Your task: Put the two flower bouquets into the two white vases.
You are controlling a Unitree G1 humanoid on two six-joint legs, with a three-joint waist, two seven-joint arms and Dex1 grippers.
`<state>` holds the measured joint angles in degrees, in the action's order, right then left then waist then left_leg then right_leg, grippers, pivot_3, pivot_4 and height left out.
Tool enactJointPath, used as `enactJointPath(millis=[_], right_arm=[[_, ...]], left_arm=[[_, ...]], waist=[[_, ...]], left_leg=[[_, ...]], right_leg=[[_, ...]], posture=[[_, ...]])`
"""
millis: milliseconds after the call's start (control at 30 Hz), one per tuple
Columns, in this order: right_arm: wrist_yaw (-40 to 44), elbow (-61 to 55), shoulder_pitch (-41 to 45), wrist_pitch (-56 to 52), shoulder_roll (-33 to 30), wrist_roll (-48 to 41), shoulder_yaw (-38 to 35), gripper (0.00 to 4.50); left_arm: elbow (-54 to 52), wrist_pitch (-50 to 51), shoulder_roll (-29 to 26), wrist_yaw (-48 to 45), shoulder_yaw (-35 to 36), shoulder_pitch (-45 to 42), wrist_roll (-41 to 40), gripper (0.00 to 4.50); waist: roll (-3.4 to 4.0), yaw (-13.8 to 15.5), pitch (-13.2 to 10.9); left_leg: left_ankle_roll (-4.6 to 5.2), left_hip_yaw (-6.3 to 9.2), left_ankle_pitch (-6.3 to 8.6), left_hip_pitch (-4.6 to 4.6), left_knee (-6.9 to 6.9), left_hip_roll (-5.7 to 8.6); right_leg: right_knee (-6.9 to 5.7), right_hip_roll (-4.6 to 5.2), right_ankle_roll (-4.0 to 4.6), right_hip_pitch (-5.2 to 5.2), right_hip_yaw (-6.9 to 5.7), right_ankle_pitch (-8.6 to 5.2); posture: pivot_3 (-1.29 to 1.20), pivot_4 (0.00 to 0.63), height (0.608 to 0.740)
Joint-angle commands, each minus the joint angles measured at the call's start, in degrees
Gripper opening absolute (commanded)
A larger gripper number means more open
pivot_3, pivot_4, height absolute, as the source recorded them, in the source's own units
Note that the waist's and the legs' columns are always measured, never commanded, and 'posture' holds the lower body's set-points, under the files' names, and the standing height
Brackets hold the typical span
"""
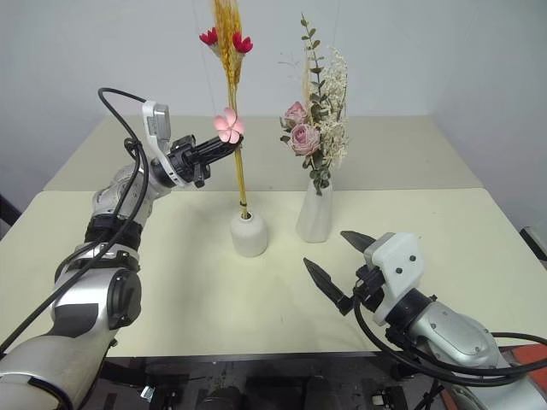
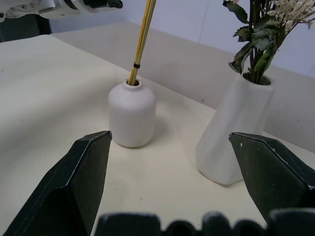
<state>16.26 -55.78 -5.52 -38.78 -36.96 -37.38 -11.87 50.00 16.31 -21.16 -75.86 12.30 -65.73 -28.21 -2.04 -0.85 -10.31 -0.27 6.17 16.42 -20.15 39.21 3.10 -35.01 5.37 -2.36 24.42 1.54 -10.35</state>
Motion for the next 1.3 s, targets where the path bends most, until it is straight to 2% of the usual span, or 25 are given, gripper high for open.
enactJointPath(millis=[33,400,633,1300], right_arm=[[0.3,-2.5,-0.1,1.6,0.1,0.0,-1.6,4.50],[1.1,-1.8,0.2,1.8,-0.1,0.6,-1.2,4.50],[1.6,-1.2,0.6,1.9,0.3,1.5,-0.5,4.50],[2.5,-1.1,0.0,1.9,1.5,4.4,0.3,4.50]], left_arm=[[-2.5,0.1,-0.4,-1.8,-0.2,-1.5,-0.4,0.01],[-7.4,1.2,-2.6,-3.5,-1.4,3.1,0.2,0.01],[-8.9,0.0,-2.0,-3.4,-2.4,5.3,1.0,0.01],[-7.3,1.0,-0.4,-2.4,-2.1,2.8,0.4,0.01]], waist=[[0.00,0.0,0.0],[0.00,0.0,0.0],[0.00,0.0,0.0],[0.00,0.0,0.0]], left_leg=[[0.00,0.00,0.00,0.00,0.00,0.00],[0.00,0.00,0.00,0.02,0.00,-0.01],[0.00,0.00,0.00,0.02,0.00,0.00],[0.00,0.00,0.00,0.04,0.00,-0.01]], right_leg=[[0.00,0.00,0.00,0.00,0.00,0.00],[-0.02,-0.01,0.00,0.00,0.00,0.00],[-0.01,0.00,0.00,-0.01,0.00,0.00],[-0.01,0.00,0.00,-0.03,0.00,0.00]], posture=[[0.00,0.150,0.740],[0.00,0.150,0.740],[0.00,0.150,0.740],[0.00,0.150,0.740]])
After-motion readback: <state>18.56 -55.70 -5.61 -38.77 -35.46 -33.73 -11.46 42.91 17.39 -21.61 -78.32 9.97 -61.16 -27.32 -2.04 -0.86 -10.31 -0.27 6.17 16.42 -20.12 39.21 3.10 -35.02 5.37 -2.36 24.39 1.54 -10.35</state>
